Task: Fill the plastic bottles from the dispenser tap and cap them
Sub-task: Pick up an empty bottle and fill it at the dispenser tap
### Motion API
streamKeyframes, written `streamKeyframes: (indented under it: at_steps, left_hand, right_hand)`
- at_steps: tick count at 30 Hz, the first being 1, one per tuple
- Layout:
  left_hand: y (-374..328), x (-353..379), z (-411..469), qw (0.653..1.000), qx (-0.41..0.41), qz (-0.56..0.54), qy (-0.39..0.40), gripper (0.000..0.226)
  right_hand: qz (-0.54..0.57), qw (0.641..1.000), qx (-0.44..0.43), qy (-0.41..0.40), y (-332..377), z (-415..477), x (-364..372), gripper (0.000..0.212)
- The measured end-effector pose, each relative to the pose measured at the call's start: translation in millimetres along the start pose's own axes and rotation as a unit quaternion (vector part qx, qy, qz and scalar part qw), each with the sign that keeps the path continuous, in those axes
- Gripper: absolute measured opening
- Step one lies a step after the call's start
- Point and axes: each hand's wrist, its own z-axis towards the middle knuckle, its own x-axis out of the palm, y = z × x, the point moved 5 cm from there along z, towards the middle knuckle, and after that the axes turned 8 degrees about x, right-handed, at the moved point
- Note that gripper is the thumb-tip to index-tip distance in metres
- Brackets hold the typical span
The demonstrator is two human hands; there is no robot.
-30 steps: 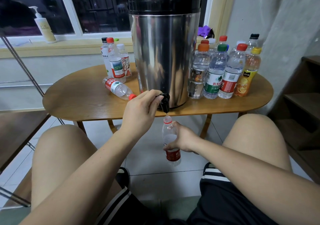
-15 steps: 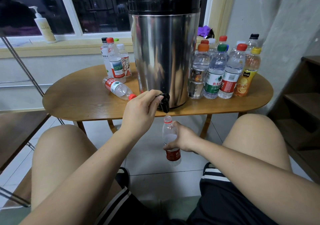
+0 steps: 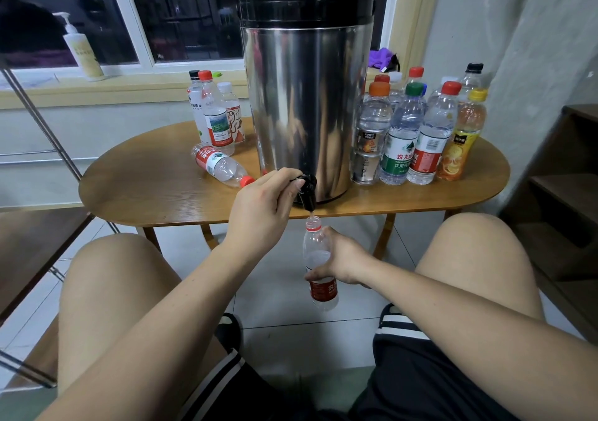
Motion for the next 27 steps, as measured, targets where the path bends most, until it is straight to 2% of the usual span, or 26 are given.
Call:
streamKeyframes:
  at_steps: [27]
  left_hand:
    - [1.8, 0.6, -0.7, 1.0, -0.006, -0.012, -0.003, 0.015]
  right_hand:
    - [-0.004, 1.0, 0.0, 0.0, -2.3, 1.8, 0.3, 0.089]
